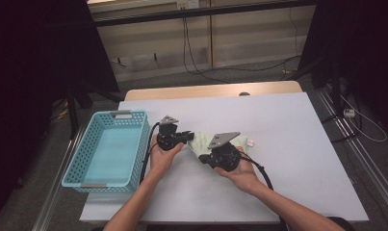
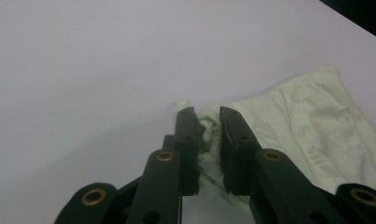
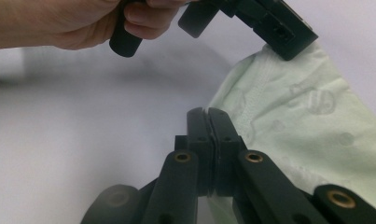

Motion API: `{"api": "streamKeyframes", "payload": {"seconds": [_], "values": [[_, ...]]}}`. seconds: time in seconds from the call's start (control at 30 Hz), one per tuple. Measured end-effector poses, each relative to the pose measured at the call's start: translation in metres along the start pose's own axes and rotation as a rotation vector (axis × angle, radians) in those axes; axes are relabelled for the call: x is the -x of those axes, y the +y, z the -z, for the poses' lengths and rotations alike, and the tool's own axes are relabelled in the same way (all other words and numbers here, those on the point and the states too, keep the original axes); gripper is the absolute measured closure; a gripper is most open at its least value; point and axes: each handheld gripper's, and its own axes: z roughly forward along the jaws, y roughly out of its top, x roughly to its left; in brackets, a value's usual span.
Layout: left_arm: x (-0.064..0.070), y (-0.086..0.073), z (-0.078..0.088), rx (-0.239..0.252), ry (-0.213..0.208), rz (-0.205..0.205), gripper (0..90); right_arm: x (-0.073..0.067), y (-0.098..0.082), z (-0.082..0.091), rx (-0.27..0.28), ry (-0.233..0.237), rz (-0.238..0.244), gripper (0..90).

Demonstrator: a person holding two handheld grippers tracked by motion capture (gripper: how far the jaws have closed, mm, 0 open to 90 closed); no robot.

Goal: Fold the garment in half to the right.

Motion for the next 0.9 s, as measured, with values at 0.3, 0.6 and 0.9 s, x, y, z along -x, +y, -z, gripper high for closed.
{"api": "streamKeyframes", "payload": {"seconds": [0.3, 0.6, 0.9], "values": [[-0.003, 0.002, 0.003, 0.005, 0.008, 0.005, 78.5, -0.002, 0.001, -0.009, -0.006, 0.007, 0.0, 89.6], [-0.009, 0.004, 0.008, -0.001, 0.021, 0.015, 78.5, -0.004, 0.011, -0.009, 0.012, 0.008, 0.004, 89.7], [-0.01, 0.012, 0.021, 0.023, 0.033, 0.026, 78.5, -0.007, 0.025, -0.006, 0.053, 0.025, 0.01, 89.7]]}}
